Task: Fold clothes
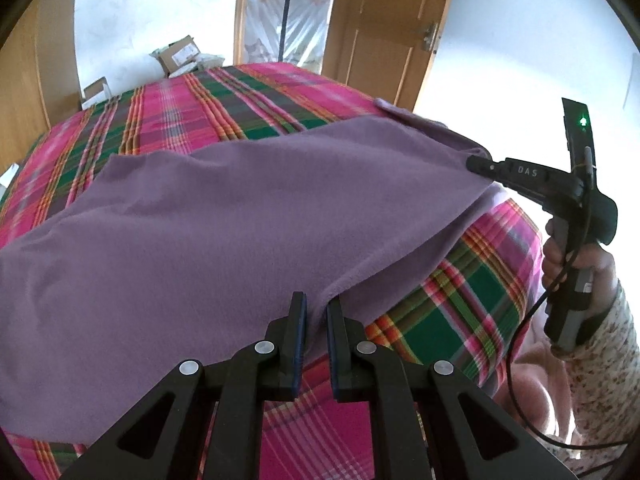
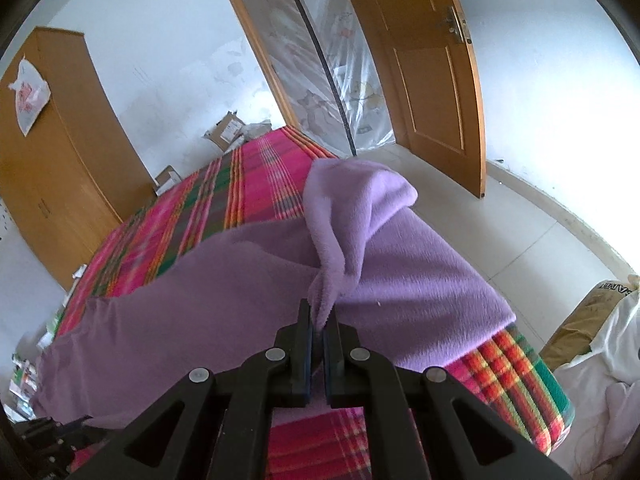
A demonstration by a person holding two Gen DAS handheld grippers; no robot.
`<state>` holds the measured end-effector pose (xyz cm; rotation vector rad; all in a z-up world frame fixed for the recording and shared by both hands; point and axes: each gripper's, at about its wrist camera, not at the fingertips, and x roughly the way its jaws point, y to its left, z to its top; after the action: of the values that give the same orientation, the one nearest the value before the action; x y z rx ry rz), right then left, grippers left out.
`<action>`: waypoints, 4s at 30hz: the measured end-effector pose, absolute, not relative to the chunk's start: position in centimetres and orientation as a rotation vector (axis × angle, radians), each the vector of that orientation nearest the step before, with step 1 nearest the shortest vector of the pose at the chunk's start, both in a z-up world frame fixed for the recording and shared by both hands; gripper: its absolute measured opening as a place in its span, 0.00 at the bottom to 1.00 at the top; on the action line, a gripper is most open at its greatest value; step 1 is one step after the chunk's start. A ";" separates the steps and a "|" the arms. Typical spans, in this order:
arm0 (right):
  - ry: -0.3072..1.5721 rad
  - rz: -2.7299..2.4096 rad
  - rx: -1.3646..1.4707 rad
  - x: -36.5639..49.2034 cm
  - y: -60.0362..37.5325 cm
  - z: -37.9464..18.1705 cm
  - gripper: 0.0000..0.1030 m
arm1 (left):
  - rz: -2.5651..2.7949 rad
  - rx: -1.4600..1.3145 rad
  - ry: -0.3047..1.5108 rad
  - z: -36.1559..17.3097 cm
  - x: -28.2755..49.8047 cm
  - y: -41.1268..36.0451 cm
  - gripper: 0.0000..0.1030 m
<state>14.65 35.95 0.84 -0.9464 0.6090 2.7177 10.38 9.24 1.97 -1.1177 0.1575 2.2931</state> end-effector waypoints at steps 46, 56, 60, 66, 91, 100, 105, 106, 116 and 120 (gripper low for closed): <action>0.127 2.773 -1.217 2.4 36.6 5.0 0.35 | 1.993 -1.231 0.060 1.4 5.4 12.2 0.23; -0.139 2.582 -1.380 -3.3 35.8 2.3 0.35 | 1.976 -1.235 0.003 1.3 4.3 12.7 0.23; -0.168 2.522 -1.399 -4.1 35.8 1.5 0.31 | 1.981 -1.231 0.009 1.4 4.2 13.0 0.23; -0.088 2.535 -1.371 -3.5 36.9 2.3 0.05 | 1.991 -1.236 0.002 1.4 4.2 13.0 0.24; 0.720 2.504 -0.952 10.5 50.2 3.3 0.04 | 2.041 -1.254 0.040 1.6 4.2 14.1 0.24; 0.901 2.412 -0.933 13.4 52.8 0.3 0.04 | 2.036 -1.255 0.063 1.7 4.3 14.2 0.24; 0.948 2.377 -0.939 14.2 52.8 -1.1 0.04 | 2.016 -1.253 0.072 1.7 4.6 14.6 0.24; 0.971 2.367 -0.929 14.5 52.9 -1.3 0.04 | 2.016 -1.250 0.081 1.7 4.7 14.6 0.24; 1.075 2.344 -0.879 16.2 53.4 -2.0 0.05 | 2.015 -1.248 0.100 1.7 5.3 14.9 0.24; 1.089 2.327 -0.870 17.0 53.3 -2.2 0.07 | 2.002 -1.247 0.100 1.6 5.7 15.1 0.24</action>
<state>16.97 53.28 -2.18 -0.8702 1.0888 2.3266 5.70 15.07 1.57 -1.2465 0.1002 2.0025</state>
